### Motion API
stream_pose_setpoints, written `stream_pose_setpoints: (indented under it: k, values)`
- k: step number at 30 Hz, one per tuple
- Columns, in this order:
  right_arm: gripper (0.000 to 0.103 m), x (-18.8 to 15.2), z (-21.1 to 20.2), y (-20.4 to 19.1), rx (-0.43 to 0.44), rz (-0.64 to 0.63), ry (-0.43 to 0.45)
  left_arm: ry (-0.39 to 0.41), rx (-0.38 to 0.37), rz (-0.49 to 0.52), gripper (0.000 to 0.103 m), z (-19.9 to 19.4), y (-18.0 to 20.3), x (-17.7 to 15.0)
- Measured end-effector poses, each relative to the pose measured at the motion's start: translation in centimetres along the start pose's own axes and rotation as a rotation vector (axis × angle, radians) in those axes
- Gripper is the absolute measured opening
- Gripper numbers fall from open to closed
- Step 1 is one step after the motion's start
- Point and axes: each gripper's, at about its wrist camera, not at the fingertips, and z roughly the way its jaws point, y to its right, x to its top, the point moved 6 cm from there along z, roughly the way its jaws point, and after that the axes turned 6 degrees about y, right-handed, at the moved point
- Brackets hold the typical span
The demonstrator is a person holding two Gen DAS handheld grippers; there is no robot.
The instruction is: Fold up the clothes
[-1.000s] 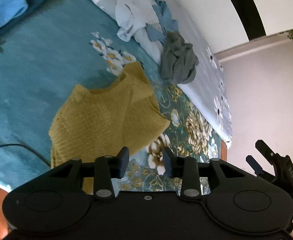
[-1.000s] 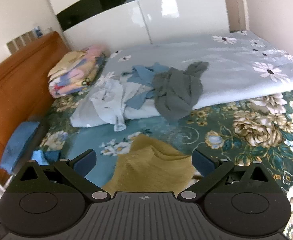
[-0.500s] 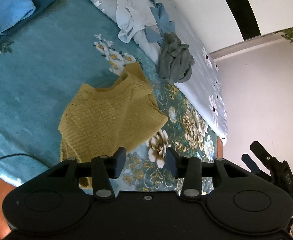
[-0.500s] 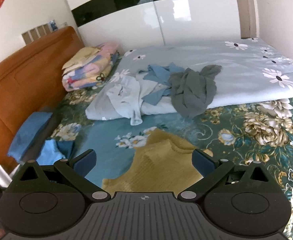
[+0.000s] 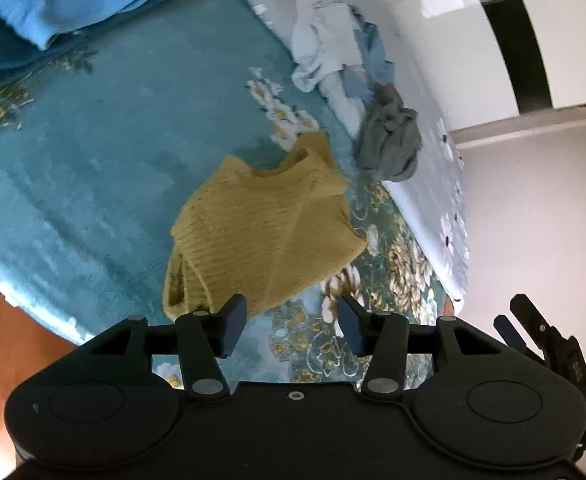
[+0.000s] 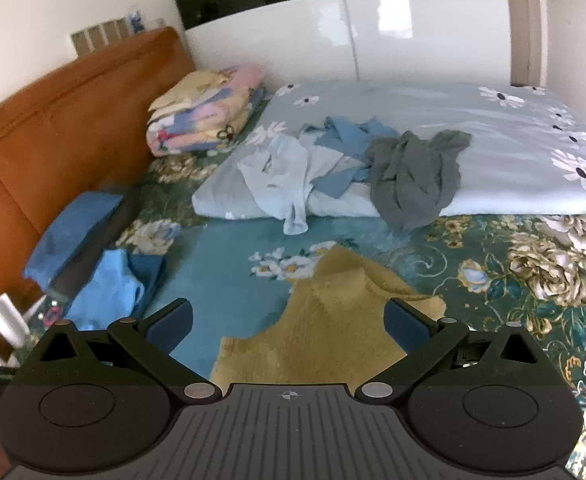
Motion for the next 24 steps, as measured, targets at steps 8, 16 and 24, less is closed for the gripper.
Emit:
stream_pose_setpoints:
  k: [8, 16, 24]
  values:
    - [0.103, -1.7, 2.1, 2.0, 0.012, 0.021, -0.072, -0.040, 0.074, 0.005, 0.058, 3.2, 0.2, -0.5]
    - [0.103, -2.8, 4.8, 7.7, -0.012, 0.096, -0.138, -0.021, 0.263, -0.030, 0.066, 9.1, -1.3, 0.9]
    - [0.103, -3.7, 7.4, 13.0, -0.061, 0.123, -0.205, 0.053, 0.404, 0.011, 0.066, 15.3, -1.4, 4.4]
